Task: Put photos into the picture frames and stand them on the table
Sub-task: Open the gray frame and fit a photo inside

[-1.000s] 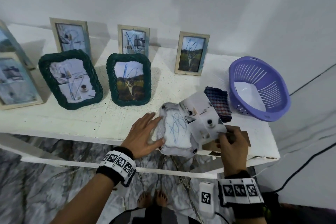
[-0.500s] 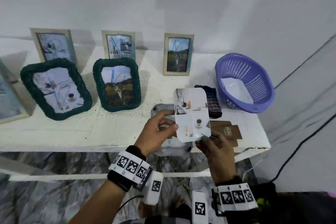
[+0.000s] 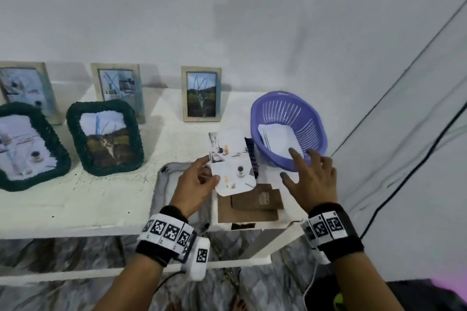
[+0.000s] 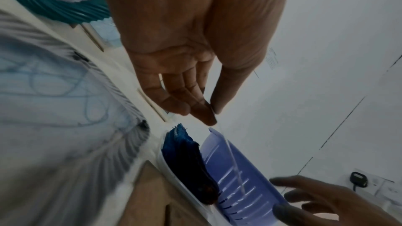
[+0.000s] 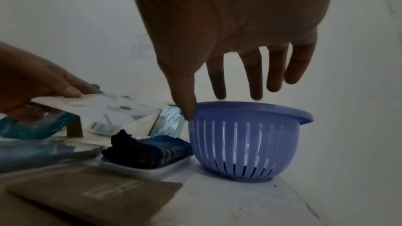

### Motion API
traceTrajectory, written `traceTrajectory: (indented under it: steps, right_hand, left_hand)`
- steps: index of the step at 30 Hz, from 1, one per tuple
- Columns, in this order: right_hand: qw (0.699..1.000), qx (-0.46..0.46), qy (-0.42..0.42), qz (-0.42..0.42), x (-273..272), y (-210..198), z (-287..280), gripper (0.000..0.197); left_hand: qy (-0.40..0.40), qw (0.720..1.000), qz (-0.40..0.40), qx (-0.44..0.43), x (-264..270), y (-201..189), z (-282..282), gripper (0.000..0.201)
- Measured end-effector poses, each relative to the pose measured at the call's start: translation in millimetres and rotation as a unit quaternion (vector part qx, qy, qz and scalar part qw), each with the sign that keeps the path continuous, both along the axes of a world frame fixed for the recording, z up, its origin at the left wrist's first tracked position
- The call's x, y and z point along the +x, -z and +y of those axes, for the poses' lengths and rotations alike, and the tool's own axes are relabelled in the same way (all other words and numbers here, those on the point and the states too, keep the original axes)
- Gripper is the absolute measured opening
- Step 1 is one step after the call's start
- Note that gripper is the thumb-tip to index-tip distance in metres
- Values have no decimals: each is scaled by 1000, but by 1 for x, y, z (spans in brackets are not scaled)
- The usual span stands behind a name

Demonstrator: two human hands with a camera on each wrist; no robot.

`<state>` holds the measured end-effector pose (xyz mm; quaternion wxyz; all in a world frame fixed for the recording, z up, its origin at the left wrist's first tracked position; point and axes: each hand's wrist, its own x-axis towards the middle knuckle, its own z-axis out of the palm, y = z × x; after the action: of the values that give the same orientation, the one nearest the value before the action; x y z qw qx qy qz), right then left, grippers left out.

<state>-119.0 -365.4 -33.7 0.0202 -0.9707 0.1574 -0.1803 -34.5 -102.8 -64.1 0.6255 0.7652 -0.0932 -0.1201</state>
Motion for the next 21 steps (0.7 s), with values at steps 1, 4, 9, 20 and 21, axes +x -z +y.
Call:
traceTrajectory:
  steps: [1, 4, 9, 20, 21]
  right_hand:
    - [999, -20, -3, 26, 3, -1, -8, 55]
    - [999, -23, -35, 26, 6, -1, -24, 40]
    - [996, 60, -48, -41, 5, -6, -55, 40]
    - [988, 76, -96, -91, 22, -21, -81, 48]
    - [989, 66, -99, -87, 22, -20, -79, 46]
  left_hand:
    - [-6, 1000, -4, 5, 2, 1, -10, 53]
    - [-12, 999, -15, 26, 6, 4, -29, 55]
    - [3, 998, -12, 58, 10, 5, -63, 54]
    - [82, 964, -31, 252, 32, -2, -154, 18]
    - [76, 960, -28, 270, 33, -1, -158, 15]
